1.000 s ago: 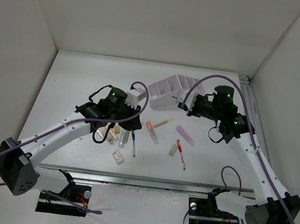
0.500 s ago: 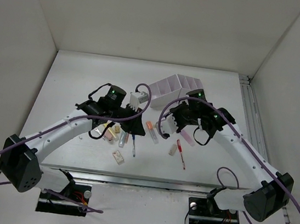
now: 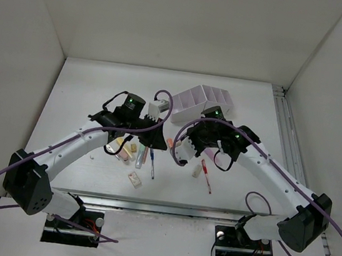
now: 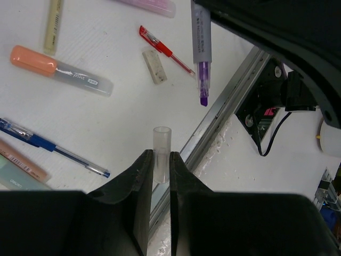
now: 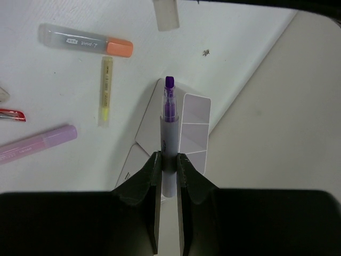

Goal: Sort the stationery into containers
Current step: Close the pen cap on the pen.

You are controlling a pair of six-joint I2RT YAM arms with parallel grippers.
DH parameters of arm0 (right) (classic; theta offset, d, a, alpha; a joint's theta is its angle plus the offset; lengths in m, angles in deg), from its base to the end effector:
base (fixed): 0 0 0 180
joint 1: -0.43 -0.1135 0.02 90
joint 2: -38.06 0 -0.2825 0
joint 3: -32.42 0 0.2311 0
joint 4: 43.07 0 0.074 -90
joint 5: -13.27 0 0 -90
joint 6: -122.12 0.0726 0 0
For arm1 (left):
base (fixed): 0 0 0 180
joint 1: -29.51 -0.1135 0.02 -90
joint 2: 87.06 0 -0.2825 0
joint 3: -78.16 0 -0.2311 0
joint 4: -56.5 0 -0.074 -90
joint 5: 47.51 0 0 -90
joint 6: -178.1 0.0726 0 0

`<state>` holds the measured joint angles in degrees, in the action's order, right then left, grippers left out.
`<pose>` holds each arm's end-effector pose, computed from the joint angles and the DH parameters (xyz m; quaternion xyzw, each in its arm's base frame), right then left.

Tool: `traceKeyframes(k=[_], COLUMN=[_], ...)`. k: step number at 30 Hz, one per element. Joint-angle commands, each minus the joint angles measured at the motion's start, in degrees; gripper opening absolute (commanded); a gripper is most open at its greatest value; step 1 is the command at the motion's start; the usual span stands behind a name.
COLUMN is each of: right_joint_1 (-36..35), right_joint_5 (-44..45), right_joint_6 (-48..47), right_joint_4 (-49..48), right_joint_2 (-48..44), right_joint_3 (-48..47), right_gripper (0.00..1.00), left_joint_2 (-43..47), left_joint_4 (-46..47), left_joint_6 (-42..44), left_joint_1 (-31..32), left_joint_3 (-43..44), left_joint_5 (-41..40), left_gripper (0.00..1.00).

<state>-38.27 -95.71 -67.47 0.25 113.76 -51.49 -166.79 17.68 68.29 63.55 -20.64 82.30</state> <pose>0.2160 0.2033 0.3382 -0.8450 0.2406 -0.1042 0.4661 0.2257 -0.2086 0.3187 0.2542 0.8176 -0.4609 0.2336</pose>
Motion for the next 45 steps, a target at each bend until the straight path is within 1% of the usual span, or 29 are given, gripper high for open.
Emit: traceKeyframes(k=[1, 9, 16, 24, 30, 36, 45], right_joint_1=[-1.20, -3.23, -3.84, -3.75, -3.75, -3.93, -4.98], right_joint_5=[1.14, 1.58, 3.51, 5.80, 5.19, 1.76, 0.53], right_joint_6=[-0.69, 2.73, 3.26, 3.00, 2.65, 2.38, 3.00], right_joint_4=[-0.85, -0.94, -1.02, -1.11, -1.11, -1.11, -1.11], right_joint_2=[1.11, 4.89, 6.74, 6.74, 6.57, 6.04, 6.30], right_joint_3=[-0.31, -4.26, -5.41, -5.23, -5.23, -5.05, -5.14], right_gripper=[0.00, 0.00, 0.00, 0.00, 0.00, 0.00, 0.00], left_joint_2=[1.94, 2.12, 2.64, 2.47, 2.64, 1.59, 1.32], left_joint_4=[1.54, 1.36, 1.27, 0.92, 0.83, 1.09, 1.27], left_joint_6=[-0.49, 0.30, 0.65, 1.00, 1.18, 1.36, 1.27], left_joint_1=[-0.47, -0.47, -0.47, -0.47, -0.47, -0.47, -0.47], left_joint_3=[3.46, 3.37, 2.58, 2.67, 2.84, 3.28, 3.37], left_joint_5=[-1.05, -0.44, -0.52, -0.79, -0.70, 0.18, -0.17], left_gripper=[0.00, 0.00, 0.00, 0.00, 0.00, 0.00, 0.00])
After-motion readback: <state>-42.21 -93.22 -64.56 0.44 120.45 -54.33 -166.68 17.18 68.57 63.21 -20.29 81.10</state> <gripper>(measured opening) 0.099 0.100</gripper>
